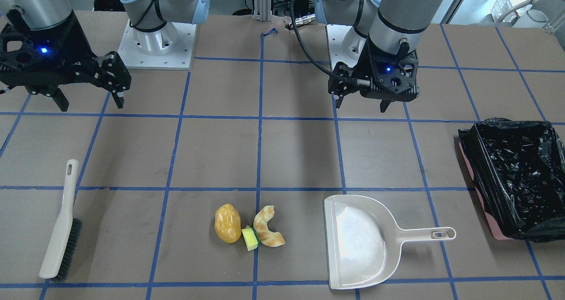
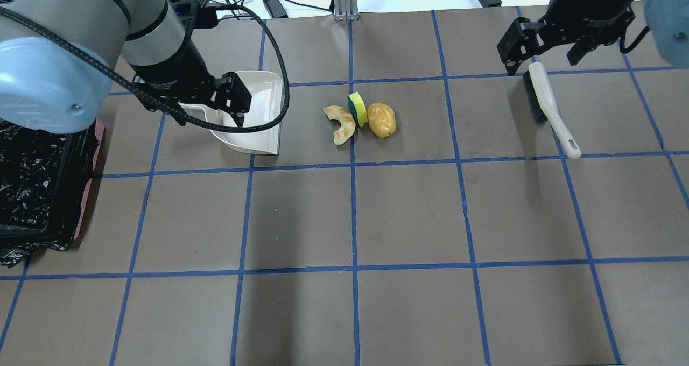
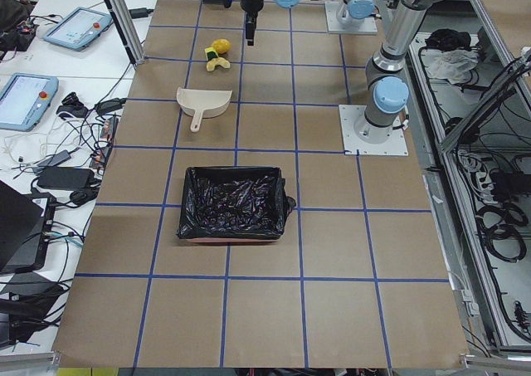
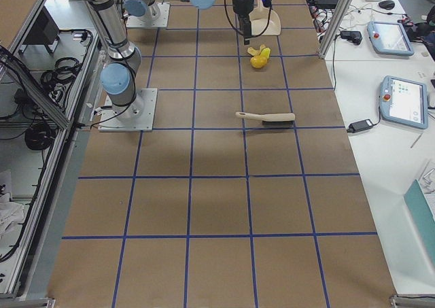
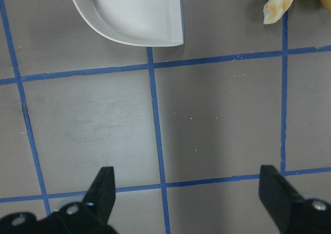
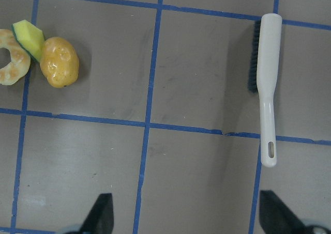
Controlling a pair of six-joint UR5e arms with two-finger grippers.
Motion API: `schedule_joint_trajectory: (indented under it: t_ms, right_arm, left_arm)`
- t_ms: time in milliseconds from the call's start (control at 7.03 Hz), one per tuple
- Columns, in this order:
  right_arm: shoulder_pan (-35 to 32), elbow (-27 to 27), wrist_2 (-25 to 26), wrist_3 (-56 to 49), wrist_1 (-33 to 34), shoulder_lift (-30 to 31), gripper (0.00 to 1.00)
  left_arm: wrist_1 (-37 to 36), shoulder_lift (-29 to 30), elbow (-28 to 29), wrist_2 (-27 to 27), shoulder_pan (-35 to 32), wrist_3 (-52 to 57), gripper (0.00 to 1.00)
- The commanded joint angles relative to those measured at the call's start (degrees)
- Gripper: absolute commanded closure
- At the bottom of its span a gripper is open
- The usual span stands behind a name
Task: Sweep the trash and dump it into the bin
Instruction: 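Grasp the dustpan handle with the left gripper while the right grasps the brush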
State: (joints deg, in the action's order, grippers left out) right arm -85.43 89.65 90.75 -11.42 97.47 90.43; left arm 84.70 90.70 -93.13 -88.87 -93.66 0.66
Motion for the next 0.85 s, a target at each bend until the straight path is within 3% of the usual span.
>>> schedule_joint_trajectory:
  t_ms: [0, 284, 711]
  right_arm:
    - [0.0, 0.0, -0.1, -0.2, 0.0, -0.3, 0.00]
    - [0.6, 0.2, -0.8, 0.4, 0.4, -0.7, 0.00]
    - [5.5, 0.1, -1.0, -0.9, 1.3, -4.5, 0.00]
  left_arm:
    - [-0.1, -0.4, 0.1, 0.1, -0.2, 0.5, 0.00]
    - [-0.1, 0.3, 0.0, 3.8, -2.1, 0.4, 0.00]
    - [-0.2, -0.3, 0.4, 3.2, -2.4, 1.4, 0.00]
